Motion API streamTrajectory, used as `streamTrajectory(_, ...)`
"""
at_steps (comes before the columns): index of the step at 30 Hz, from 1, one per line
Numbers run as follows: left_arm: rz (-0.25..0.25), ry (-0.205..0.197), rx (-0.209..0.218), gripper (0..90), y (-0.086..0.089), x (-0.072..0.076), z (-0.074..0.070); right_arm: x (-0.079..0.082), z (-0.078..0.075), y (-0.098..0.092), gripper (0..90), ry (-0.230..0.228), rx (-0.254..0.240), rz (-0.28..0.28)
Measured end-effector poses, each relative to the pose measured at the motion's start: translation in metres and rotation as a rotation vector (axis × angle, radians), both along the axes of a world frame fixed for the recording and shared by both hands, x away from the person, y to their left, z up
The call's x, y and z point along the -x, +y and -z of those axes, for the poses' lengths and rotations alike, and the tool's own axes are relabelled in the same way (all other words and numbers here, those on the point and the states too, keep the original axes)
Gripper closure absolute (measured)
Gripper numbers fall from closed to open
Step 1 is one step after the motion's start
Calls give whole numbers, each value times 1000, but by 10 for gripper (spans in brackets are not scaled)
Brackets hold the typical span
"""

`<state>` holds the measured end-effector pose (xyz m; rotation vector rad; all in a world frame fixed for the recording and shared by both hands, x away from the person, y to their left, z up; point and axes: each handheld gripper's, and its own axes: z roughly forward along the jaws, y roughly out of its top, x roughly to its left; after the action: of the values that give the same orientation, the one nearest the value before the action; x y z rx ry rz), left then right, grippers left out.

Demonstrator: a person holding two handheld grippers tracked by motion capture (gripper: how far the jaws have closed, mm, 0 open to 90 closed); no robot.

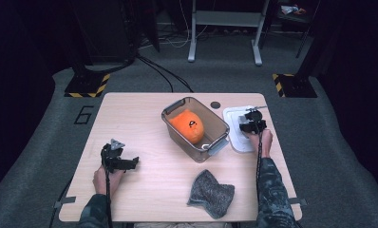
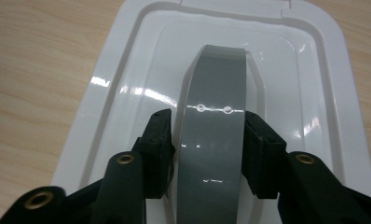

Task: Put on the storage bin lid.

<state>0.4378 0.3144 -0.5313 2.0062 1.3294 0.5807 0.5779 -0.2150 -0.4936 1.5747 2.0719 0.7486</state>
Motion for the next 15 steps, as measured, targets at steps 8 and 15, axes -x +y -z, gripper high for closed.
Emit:
streamTrajectory(8,1,7,-1,3,0,0,0,-1,2,-1,658,-6,-1,25)
streamTrajectory(15,-8,0,3,3,0,0,0,-1,2,-4,665,-4,-33,20)
